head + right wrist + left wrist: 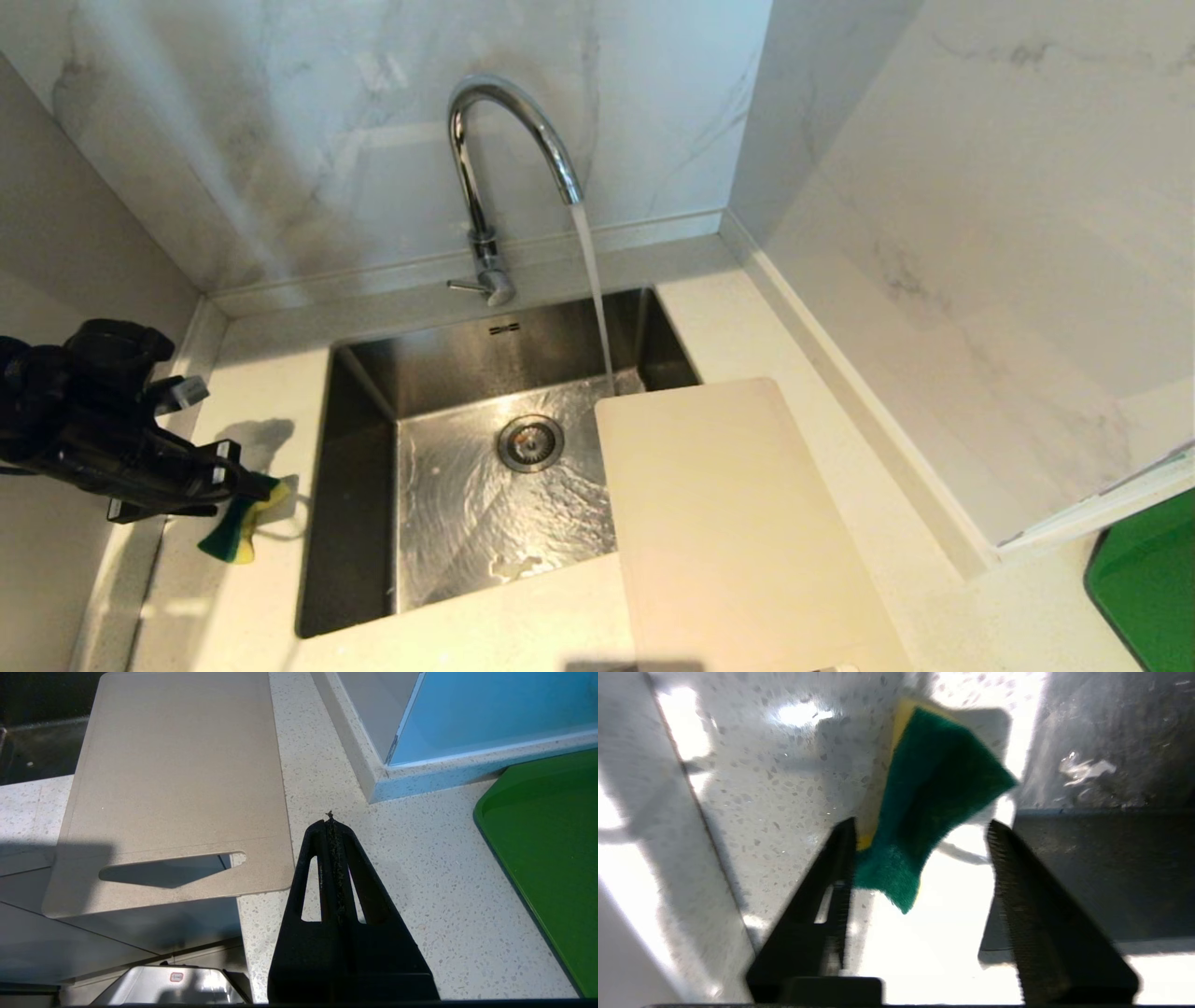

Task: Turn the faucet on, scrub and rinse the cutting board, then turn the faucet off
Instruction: Put down the cleaning cloth, then turn off the tap

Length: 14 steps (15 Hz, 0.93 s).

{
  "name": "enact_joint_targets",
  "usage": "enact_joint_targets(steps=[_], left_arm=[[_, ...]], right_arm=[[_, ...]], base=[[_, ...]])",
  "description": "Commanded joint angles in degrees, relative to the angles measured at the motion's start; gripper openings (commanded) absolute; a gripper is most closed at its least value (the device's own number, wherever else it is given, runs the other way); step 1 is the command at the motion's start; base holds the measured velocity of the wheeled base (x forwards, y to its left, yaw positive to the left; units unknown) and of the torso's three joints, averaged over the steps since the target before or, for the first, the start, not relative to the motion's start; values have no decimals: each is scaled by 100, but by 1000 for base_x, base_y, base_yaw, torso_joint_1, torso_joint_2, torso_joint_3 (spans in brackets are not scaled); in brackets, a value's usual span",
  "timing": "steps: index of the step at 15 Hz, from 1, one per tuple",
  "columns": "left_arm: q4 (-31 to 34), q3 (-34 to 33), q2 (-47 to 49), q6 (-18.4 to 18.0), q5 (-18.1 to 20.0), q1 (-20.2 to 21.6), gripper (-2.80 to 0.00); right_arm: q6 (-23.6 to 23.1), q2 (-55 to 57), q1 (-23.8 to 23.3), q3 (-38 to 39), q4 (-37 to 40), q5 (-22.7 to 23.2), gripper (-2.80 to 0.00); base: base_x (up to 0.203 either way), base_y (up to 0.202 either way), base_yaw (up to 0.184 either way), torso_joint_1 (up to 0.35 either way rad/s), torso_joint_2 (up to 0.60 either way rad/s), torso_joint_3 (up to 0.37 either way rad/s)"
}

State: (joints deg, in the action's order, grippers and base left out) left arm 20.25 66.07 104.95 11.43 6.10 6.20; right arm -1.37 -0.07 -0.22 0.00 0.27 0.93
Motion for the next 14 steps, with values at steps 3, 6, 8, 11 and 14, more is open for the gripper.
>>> enact_joint_targets(steps=[3,6,8,11,14], left_arm=[[5,296,-541,20,11,-166,0],[17,586,-661,132,1,-728,-280],[7,998,-649,473,-57,-1306,-280],[-55,1928,-542,1458,-59,-1947,-280],[-1007,2025,-358,1946,-66,-2280,-280]], right_arm=[[-4,7,0,0,0,4,-280],[-4,7,-4,0,-9,4,-280],[-8,7,-4,0,0,4,-280],[-4,7,4,3,0,4,-280],[-4,7,-3,1,-1,4,-280]], base=[[0,0,0,0,0,0],[0,0,0,0,0,0],[0,0,0,0,0,0],[0,0,0,0,0,0],[0,0,0,0,0,0]])
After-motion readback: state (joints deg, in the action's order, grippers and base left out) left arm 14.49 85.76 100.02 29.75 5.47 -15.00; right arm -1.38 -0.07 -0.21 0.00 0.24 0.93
